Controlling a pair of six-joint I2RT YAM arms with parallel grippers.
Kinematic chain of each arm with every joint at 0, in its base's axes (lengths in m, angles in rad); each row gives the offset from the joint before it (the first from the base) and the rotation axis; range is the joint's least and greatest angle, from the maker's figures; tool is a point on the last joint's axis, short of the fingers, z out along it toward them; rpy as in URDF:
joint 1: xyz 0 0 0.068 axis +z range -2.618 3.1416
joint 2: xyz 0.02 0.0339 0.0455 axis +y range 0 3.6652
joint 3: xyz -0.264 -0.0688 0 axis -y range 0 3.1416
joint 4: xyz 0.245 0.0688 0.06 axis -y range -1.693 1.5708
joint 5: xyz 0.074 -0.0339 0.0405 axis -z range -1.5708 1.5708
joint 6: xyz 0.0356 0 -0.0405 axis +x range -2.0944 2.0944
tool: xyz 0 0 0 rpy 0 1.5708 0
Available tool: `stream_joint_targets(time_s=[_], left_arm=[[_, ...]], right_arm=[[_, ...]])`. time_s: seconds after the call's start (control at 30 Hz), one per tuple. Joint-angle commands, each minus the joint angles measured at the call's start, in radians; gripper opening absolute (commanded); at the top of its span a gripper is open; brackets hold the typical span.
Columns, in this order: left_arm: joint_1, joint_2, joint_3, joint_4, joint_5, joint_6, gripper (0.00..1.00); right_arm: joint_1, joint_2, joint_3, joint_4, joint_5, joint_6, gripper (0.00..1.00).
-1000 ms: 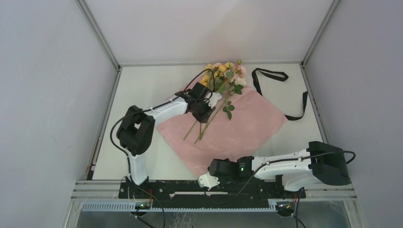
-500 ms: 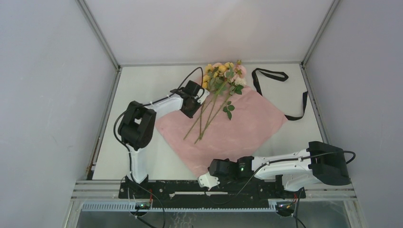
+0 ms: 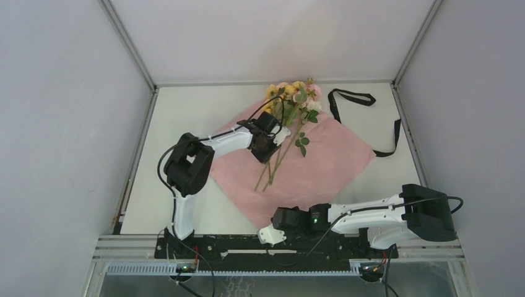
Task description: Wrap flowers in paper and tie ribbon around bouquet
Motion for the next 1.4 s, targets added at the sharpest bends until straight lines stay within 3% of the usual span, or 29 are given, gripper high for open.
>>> stream_joint_targets(time_s=[0.0, 0.23, 0.37, 0.5, 0.6, 0.8, 1.03, 1.17, 1.27, 1.3, 1.37], left_arm=[[-0.013, -0.035, 0.044, -0.022, 0.146, -0.005, 0.29], [0.001, -0.15, 0.01, -0.079, 0.195, 0.069, 0.38], [0.049, -0.332, -0.153, -0.095, 0.261, 0.215, 0.49], [0.149, -0.532, -0.297, -0.11, 0.353, 0.348, 0.59], [0.156, -0.701, -0.441, -0.079, 0.376, 0.43, 0.66], [0.058, -1.007, -0.724, 0.037, 0.451, 0.536, 0.83], [-0.054, -1.037, -0.84, 0.286, 0.394, 0.495, 0.95], [-0.058, -1.006, -0.817, 0.298, 0.417, 0.478, 0.96], [-0.059, -0.949, -0.8, 0.38, 0.355, 0.407, 0.95], [-0.06, -0.923, -0.782, 0.381, 0.34, 0.396, 0.91], [-0.059, -0.87, -0.744, 0.355, 0.336, 0.366, 0.71]], right_arm=[[0.011, -0.025, -0.006, 0.02, 0.015, 0.015, 0.55], [0.005, -0.036, -0.006, 0.017, 0.019, 0.026, 0.51], [-0.032, -0.07, -0.008, 0.033, -0.003, 0.043, 0.26], [-0.06, -0.103, -0.015, 0.043, -0.021, 0.043, 0.11], [-0.088, -0.144, -0.015, 0.049, -0.048, 0.058, 0.04], [-0.232, -0.228, 0.003, 0.085, -0.292, 0.122, 0.0], [-0.507, -0.225, 0.064, 0.1, -0.639, 0.222, 0.0], [-0.573, -0.219, 0.066, 0.121, -0.703, 0.24, 0.0], [-0.587, -0.218, 0.066, 0.124, -0.718, 0.236, 0.0], [-0.593, -0.216, 0.066, 0.125, -0.722, 0.238, 0.0], [-0.606, -0.214, 0.066, 0.13, -0.743, 0.246, 0.0]])
